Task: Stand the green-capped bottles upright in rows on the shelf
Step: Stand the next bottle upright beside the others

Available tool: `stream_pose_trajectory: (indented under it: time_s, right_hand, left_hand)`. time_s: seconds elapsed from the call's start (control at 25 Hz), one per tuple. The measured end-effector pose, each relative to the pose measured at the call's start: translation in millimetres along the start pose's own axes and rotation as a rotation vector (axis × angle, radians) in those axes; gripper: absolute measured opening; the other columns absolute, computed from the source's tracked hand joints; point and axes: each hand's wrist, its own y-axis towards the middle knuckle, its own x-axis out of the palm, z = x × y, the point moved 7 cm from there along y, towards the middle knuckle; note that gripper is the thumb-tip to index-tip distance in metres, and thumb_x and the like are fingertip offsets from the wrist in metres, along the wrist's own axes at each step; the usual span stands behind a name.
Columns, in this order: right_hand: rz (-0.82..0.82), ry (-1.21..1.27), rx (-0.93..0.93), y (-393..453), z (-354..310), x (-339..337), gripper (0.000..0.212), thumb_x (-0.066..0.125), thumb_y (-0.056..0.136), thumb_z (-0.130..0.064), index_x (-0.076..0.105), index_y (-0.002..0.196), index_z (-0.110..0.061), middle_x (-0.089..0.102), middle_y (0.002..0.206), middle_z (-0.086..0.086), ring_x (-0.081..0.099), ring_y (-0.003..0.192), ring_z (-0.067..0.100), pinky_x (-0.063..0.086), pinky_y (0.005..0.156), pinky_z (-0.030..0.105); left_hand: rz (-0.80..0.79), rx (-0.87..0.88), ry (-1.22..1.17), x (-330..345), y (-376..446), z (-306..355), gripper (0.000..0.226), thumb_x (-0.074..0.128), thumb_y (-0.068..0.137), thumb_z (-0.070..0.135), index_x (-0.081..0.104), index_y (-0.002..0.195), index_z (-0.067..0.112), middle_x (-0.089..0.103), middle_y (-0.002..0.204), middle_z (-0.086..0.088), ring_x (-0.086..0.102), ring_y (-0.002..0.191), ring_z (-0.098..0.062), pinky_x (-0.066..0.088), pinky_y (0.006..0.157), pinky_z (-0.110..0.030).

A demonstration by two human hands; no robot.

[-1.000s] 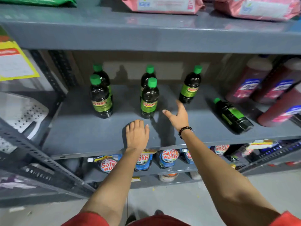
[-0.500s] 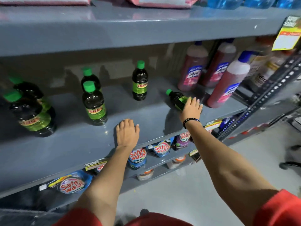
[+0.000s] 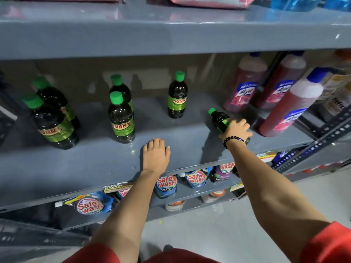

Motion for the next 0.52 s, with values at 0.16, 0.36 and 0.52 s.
stream_pose_trajectory:
  time_s: [0.16, 0.36, 0.52]
  right_hand:
    - [-0.008, 0.696, -0.033, -1, -6, -7, 0.045, 0.077, 0.066, -0.024, 0.06, 0.103, -0.004, 0.057, 0.106, 0.016, 0.056, 0.097, 0.031, 0.048, 0.085, 0.039]
    - [-0.286, 1.397, -0.218, -25, -68, -8, 0.04, 0.07, 0.061, 0.006, 0.063, 0.1, -0.002, 0.066, 0.09, 0.012, 0.062, 0.076, 0.016, 0.055, 0.071, 0.024]
    - [-0.496, 1.353, -0.29, -42, -112, 3, 0.043, 0.06, 0.052, 0.006, 0.058, 0.093, -0.007, 0.062, 0.078, 0.001, 0.059, 0.077, 0.018, 0.051, 0.064, 0.022]
  left_hand:
    - [0.001, 0.001, 0.007, 1, -1, 0, 0.032, 0.04, 0.095, 0.03, 0.051, 0.115, 0.007, 0.059, 0.121, -0.014, 0.052, 0.113, -0.029, 0.041, 0.095, -0.042]
    - [0.006, 0.003, 0.012, 1, -1, 0, 0.032, 0.04, 0.095, 0.029, 0.052, 0.114, 0.007, 0.059, 0.121, -0.013, 0.051, 0.113, -0.029, 0.041, 0.095, -0.042]
    - [0.013, 0.003, 0.008, 0, -1, 0, 0.031, 0.039, 0.095, 0.029, 0.052, 0.114, 0.008, 0.059, 0.121, -0.011, 0.051, 0.113, -0.028, 0.04, 0.096, -0.041]
